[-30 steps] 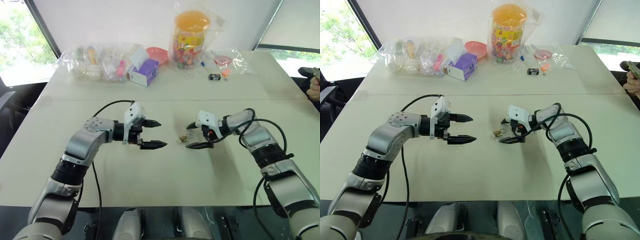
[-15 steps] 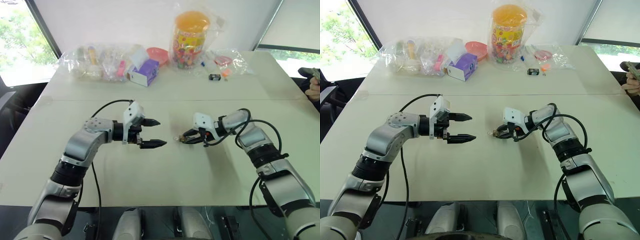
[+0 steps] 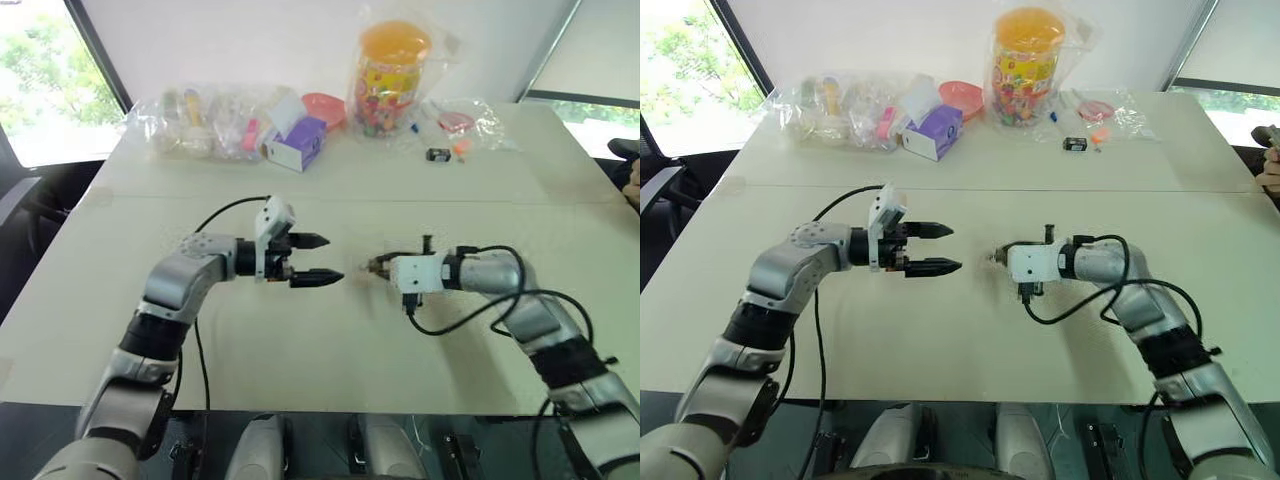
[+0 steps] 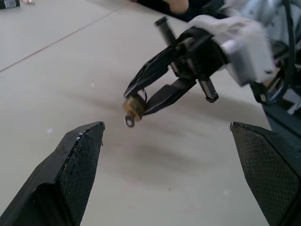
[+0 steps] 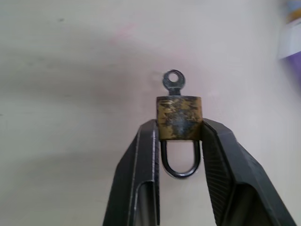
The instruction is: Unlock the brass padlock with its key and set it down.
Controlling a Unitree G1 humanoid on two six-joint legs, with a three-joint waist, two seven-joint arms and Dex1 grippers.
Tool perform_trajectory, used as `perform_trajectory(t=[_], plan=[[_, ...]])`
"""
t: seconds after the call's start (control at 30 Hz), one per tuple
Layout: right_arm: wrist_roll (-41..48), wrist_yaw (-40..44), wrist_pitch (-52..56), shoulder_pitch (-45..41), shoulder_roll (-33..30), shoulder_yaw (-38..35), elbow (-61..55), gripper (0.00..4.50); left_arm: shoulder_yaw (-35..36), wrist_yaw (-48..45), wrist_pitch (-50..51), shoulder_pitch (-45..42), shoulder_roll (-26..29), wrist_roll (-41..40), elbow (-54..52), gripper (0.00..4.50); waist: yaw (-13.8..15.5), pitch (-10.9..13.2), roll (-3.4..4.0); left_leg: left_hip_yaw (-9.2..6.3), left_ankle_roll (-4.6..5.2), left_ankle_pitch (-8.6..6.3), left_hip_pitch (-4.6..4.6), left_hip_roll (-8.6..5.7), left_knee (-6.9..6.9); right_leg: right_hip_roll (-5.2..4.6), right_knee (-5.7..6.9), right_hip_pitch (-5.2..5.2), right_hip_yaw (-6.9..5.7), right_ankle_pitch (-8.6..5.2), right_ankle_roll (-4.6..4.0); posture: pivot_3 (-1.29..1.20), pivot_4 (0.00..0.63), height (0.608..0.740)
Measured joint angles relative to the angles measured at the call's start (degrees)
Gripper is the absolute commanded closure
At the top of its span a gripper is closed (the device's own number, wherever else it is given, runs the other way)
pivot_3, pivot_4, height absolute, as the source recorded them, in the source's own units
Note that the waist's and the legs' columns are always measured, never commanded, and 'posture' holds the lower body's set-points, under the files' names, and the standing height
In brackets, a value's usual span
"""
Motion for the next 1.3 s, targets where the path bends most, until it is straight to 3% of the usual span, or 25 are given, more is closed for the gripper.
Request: perform_trajectory(t=[0.13, 0.3, 0.4, 0.47, 1.0, 1.1, 1.23, 1.3], plan=[[-2.0, -2.2, 1.8, 4.9, -0.6, -2.1, -10.4, 3.84, 0.3, -1.0, 0.0, -3.7, -1.9, -0.3, 3.5, 0.0, -0.4, 0.0, 0.0, 0.02, 0.0, 0.0, 0.04, 0.04, -0.02, 0.1, -0.01, 0.0, 0.02, 0.0, 0.0, 0.0, 0.15, 0.735], [-3.0, -2.1, 4.0, 5.9, -1.2, -2.1, -12.5, 3.84, 0.3, -2.4, 0.0, -4.4, -2.1, -0.6, 6.0, 0.0, -0.2, 0.0, 0.0, 0.02, 0.0, 0.0, 0.05, 0.03, -0.02, 0.14, 0.0, 0.0, 0.01, 0.0, 0.0, 0.0, 0.15, 0.735], [-3.0, -2.0, 4.8, 5.6, -1.2, -1.9, -13.9, 3.84, 0.3, -3.2, 0.0, -4.6, -2.6, -0.8, 6.2, 0.87, -0.1, 0.0, 0.0, 0.02, 0.01, 0.0, 0.03, 0.02, -0.02, 0.13, -0.02, 0.01, 0.01, 0.0, 0.0, 0.0, 0.15, 0.735], [-3.0, -1.9, 4.9, 5.3, -1.3, -1.8, -14.3, 3.84, 0.2, -3.4, -0.1, -4.6, -2.7, -0.7, 6.2, 1.79, -0.1, 0.0, -0.01, 0.01, 0.01, 0.0, 0.03, 0.01, -0.02, 0.12, -0.02, 0.01, 0.01, 0.0, 0.0, 0.0, 0.15, 0.735], [-3.0, -0.9, 6.2, 3.2, -1.3, -1.4, -15.5, 3.84, -0.5, -1.9, -2.2, -4.6, -6.0, 1.3, 8.7, 1.79, -0.1, 0.0, -0.01, 0.01, 0.01, 0.0, 0.03, 0.02, -0.02, 0.13, -0.03, 0.02, 0.01, 0.0, 0.0, 0.0, 0.15, 0.735], [-3.0, -0.9, 6.5, 3.2, -1.3, -1.4, -15.9, 3.84, -0.5, -2.0, -2.7, -4.8, -6.0, 1.4, 9.8, 2.62, -0.1, 0.0, -0.01, 0.01, 0.01, 0.0, 0.03, 0.01, -0.02, 0.13, -0.03, 0.02, 0.01, 0.0, 0.0, 0.0, 0.15, 0.735], [-3.0, -0.9, 7.1, 3.2, -1.3, -1.4, -16.1, 3.84, -0.5, -2.1, -3.4, -4.9, -6.4, 1.4, 10.1, 4.45, -0.1, 0.0, -0.01, 0.01, 0.01, 0.0, 0.03, 0.01, -0.02, 0.13, -0.03, 0.02, 0.01, 0.0, 0.0, 0.0, 0.15, 0.735], [-3.0, -0.8, 7.2, 3.2, -1.3, -1.4, -16.2, 3.84, -0.4, -2.2, -3.6, -5.0, -6.5, 1.5, 10.3, 4.45, -0.1, 0.0, -0.01, 0.01, 0.01, 0.0, 0.03, 0.01, -0.02, 0.13, -0.02, 0.02, 0.01, 0.0, 0.0, 0.0, 0.15, 0.735]])
